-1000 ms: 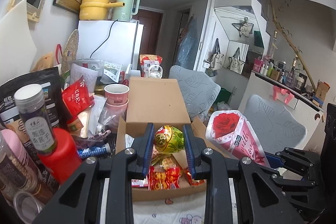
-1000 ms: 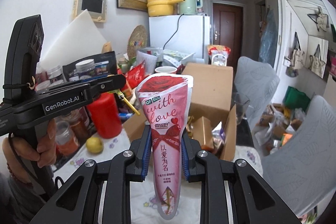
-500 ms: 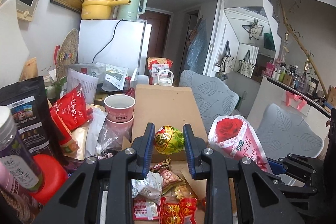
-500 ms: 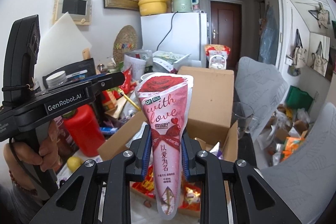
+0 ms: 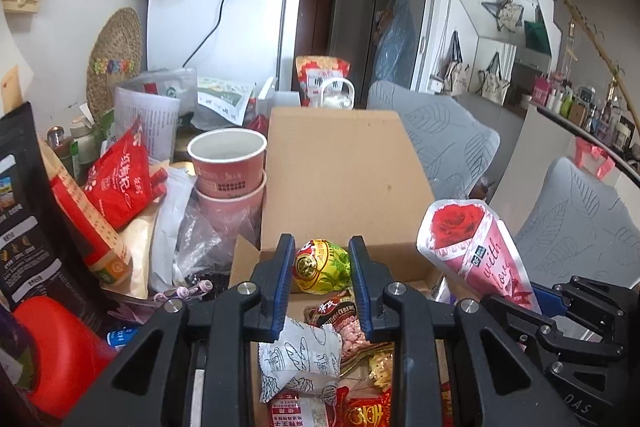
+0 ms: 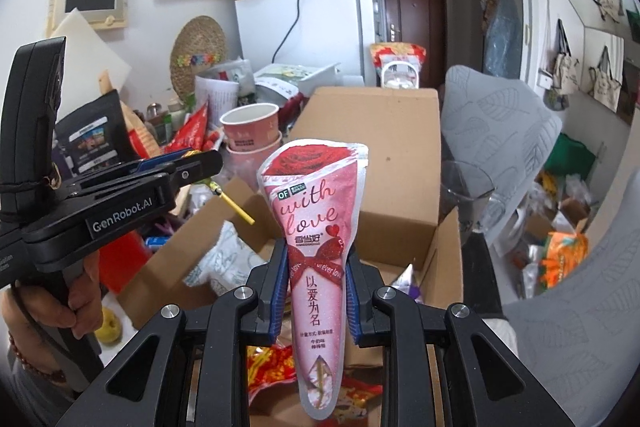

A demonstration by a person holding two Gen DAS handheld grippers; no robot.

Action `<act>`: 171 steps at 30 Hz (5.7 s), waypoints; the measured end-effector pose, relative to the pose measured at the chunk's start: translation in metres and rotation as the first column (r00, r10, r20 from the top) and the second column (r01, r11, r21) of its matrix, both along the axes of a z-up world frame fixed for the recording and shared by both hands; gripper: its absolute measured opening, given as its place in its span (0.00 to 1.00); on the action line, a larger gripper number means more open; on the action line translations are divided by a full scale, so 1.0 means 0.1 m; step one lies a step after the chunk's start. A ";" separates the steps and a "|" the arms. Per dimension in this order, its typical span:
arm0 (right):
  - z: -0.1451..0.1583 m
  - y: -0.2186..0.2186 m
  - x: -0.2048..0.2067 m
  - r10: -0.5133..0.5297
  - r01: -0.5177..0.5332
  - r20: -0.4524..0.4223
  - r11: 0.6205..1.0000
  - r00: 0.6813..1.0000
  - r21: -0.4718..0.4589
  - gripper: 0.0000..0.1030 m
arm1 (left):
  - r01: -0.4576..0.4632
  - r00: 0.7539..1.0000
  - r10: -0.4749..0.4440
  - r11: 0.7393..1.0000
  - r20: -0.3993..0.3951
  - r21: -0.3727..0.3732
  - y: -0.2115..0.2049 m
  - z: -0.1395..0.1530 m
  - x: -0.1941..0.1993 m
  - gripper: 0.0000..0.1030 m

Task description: Organize snacks

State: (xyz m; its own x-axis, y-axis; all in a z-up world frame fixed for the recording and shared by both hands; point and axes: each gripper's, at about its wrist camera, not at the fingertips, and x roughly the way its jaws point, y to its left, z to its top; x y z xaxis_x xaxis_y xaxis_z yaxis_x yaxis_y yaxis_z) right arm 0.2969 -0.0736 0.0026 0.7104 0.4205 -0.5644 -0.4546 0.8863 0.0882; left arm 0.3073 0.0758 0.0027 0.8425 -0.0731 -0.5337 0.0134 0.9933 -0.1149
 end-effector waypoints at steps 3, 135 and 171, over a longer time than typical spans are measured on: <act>-0.10 -0.01 0.09 -0.020 0.020 -0.021 1.000 1.000 -0.019 0.24 | 0.007 0.999 -0.006 1.000 -0.037 0.007 -0.03 -0.11 0.09 0.26; 0.33 -0.41 -2.50 -0.214 0.215 0.125 0.977 0.969 0.006 0.76 | 0.089 0.995 -0.083 0.990 -0.056 0.110 -0.52 0.29 -2.59 0.73; 0.29 -0.43 -2.44 -0.227 0.231 0.117 0.973 0.967 -0.017 0.76 | 0.107 0.994 -0.104 0.990 -0.046 0.090 -0.50 0.34 -2.64 0.73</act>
